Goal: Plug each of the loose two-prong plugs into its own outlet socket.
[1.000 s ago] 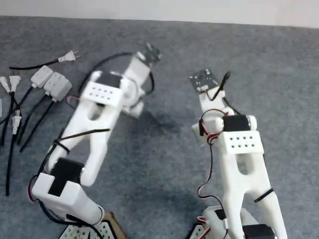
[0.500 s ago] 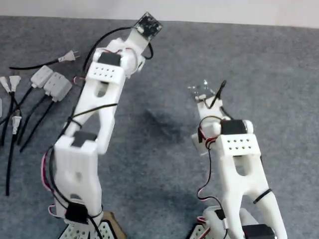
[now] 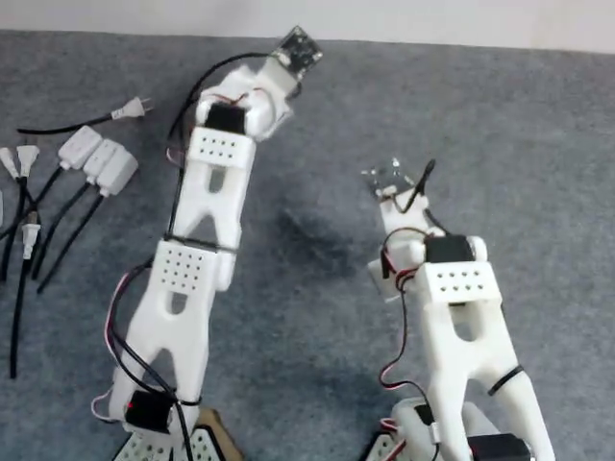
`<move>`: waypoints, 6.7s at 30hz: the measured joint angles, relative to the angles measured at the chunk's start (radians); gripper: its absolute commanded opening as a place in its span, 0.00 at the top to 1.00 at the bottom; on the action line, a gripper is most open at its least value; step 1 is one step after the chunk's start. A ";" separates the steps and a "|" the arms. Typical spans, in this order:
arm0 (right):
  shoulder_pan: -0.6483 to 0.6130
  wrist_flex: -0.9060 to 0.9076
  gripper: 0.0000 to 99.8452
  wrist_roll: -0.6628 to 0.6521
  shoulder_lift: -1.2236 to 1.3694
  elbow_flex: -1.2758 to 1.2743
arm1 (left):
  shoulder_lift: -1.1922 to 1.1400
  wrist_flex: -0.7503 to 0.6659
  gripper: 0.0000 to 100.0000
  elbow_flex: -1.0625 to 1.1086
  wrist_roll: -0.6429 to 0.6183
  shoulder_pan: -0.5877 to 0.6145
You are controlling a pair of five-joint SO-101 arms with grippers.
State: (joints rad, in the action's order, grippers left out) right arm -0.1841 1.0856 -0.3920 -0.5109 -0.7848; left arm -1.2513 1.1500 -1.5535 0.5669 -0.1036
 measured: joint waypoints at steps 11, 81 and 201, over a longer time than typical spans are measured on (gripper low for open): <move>-0.023 0.049 0.69 0.000 0.000 0.000 | 0.216 0.430 0.74 -0.055 -0.350 0.143; -0.221 0.216 0.69 0.009 0.000 0.078 | 0.080 0.595 0.84 0.364 -0.101 0.376; 0.160 0.261 0.69 -0.178 0.000 0.002 | 0.934 0.377 0.93 1.728 -0.086 -0.287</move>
State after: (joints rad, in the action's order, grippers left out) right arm -0.0245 1.3464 -0.5700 -0.5109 -0.7833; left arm -0.3168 1.5275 0.1741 0.4810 -0.3905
